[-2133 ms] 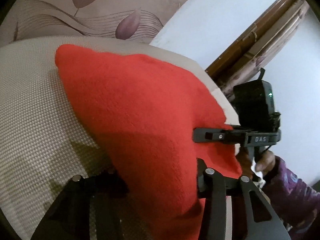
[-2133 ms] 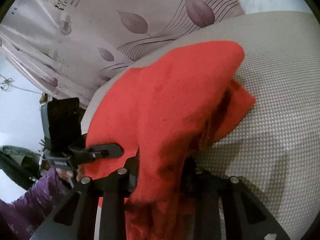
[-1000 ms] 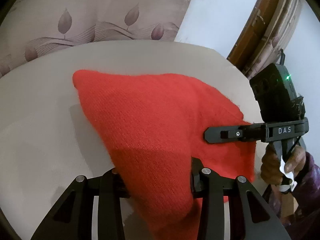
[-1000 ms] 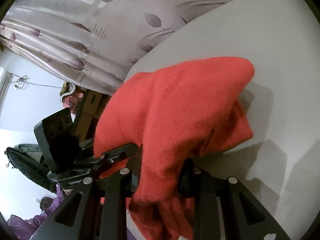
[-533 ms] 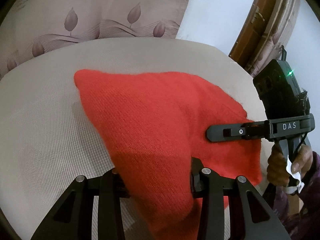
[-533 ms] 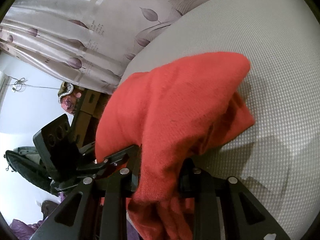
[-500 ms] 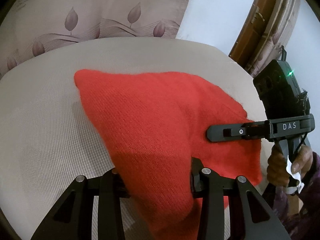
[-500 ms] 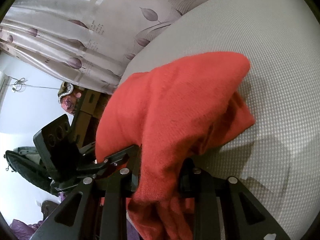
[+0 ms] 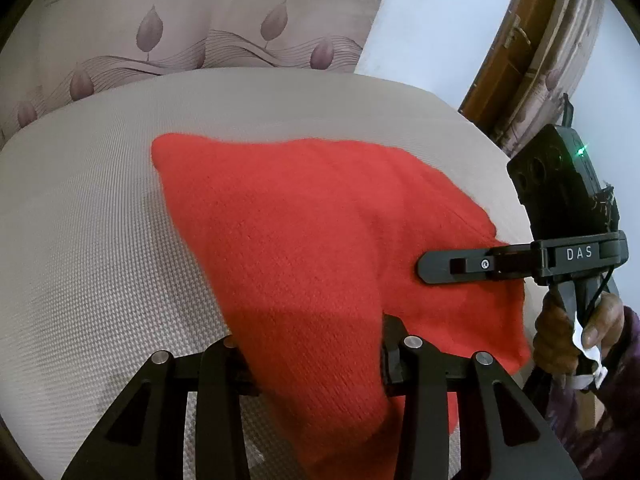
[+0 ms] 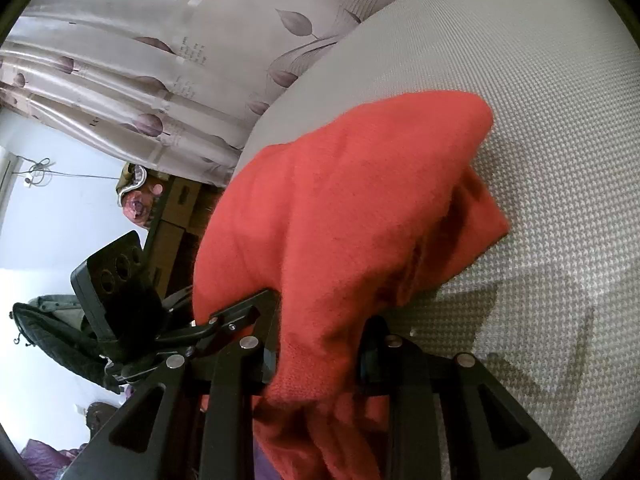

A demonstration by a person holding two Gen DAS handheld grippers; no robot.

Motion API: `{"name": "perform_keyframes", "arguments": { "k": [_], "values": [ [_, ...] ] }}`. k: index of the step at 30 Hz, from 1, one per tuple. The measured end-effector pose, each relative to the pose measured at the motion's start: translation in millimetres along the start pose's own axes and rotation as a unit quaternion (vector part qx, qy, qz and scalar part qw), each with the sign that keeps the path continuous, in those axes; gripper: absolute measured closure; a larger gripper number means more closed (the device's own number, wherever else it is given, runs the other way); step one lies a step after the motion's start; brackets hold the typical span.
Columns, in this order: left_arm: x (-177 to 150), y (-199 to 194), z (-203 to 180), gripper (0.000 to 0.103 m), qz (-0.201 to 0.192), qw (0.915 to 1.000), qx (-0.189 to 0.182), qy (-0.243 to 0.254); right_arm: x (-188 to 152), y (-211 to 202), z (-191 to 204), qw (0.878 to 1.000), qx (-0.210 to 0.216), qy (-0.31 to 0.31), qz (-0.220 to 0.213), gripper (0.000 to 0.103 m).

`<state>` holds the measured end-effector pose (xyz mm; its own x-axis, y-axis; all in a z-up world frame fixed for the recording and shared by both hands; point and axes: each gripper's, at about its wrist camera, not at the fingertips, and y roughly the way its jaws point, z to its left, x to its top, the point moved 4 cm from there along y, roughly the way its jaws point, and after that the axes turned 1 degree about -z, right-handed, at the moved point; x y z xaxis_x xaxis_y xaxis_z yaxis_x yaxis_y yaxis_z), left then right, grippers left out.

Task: Fold small clothes

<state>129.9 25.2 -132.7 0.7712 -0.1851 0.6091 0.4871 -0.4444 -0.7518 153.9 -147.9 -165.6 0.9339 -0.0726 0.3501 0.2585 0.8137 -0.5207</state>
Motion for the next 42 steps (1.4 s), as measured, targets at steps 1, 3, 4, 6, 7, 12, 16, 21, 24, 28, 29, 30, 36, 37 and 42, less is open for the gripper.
{"name": "perform_keyframes", "arguments": {
  "k": [1, 3, 4, 6, 7, 12, 16, 21, 24, 28, 29, 30, 36, 37, 42],
  "values": [
    [-1.4, 0.4, 0.1, 0.062, -0.001, 1.0000, 0.000, -0.002, -0.2, 0.4, -0.3, 1.000, 0.000, 0.000, 0.000, 0.079],
    [-3.4, 1.3, 1.0, 0.062, -0.003, 1.0000, -0.001, -0.007, -1.2, 1.2, -1.8, 1.000, 0.000, -0.001, 0.000, 0.079],
    [-4.1, 1.6, 1.6, 0.062, -0.005, 0.9999, -0.002, -0.009, -1.5, 1.9, -3.0, 1.000, 0.001, -0.001, 0.000, 0.079],
    [-5.8, 1.8, 2.4, 0.061, -0.008, 0.9999, -0.003, -0.012, -2.0, 2.7, -5.4, 1.000, 0.002, -0.002, 0.000, 0.079],
    [-7.3, 1.8, 2.3, 0.061, -0.009, 0.9999, -0.002, -0.013, -2.2, 2.9, -6.7, 1.000, 0.003, -0.003, 0.001, 0.079],
    [-13.5, 2.0, 0.5, 0.059, -0.014, 0.9998, 0.001, -0.012, -1.8, 2.9, -8.9, 1.000, 0.003, -0.018, 0.003, 0.079],
    [-16.3, 1.5, -1.6, 0.058, -0.018, 0.9998, 0.007, -0.007, -0.5, 4.2, -10.0, 1.000, -0.001, -0.026, 0.005, 0.078],
    [-18.8, 0.7, -1.7, 0.053, -0.029, 0.9994, 0.022, -0.003, -1.6, 6.1, -9.1, 0.999, -0.012, -0.038, 0.002, 0.077],
    [-20.5, -1.1, -0.9, 0.047, -0.040, 0.9987, 0.033, -0.008, -2.9, 5.9, -6.2, 0.998, -0.024, -0.051, -0.001, 0.075],
    [-23.8, -3.8, 5.9, 0.029, -0.056, 0.9970, 0.049, -0.022, -6.8, 4.1, -1.5, 0.997, -0.037, -0.066, -0.008, 0.067],
    [-24.4, -4.2, 8.2, 0.022, -0.059, 0.9963, 0.057, -0.026, -7.9, 3.0, -1.0, 0.997, -0.040, -0.068, -0.010, 0.066],
    [-25.5, -5.3, 10.3, 0.020, -0.063, 0.9957, 0.061, -0.031, -9.6, 1.6, 0.6, 0.996, -0.044, -0.071, -0.012, 0.063],
    [-28.4, -12.3, 10.2, 0.019, -0.072, 0.9946, 0.069, -0.029, -20.5, -8.8, 2.9, 0.996, -0.040, -0.075, -0.012, 0.044],
    [-29.4, -13.9, 9.3, 0.018, -0.073, 0.9943, 0.073, -0.026, -23.7, -11.4, 3.4, 0.996, -0.036, -0.075, -0.012, 0.040],
    [-40.6, -24.6, 8.1, 0.018, -0.072, 0.9944, 0.072, -0.028, -49.4, -24.7, 3.9, 0.996, -0.033, -0.082, -0.007, 0.038]
  ]
}}
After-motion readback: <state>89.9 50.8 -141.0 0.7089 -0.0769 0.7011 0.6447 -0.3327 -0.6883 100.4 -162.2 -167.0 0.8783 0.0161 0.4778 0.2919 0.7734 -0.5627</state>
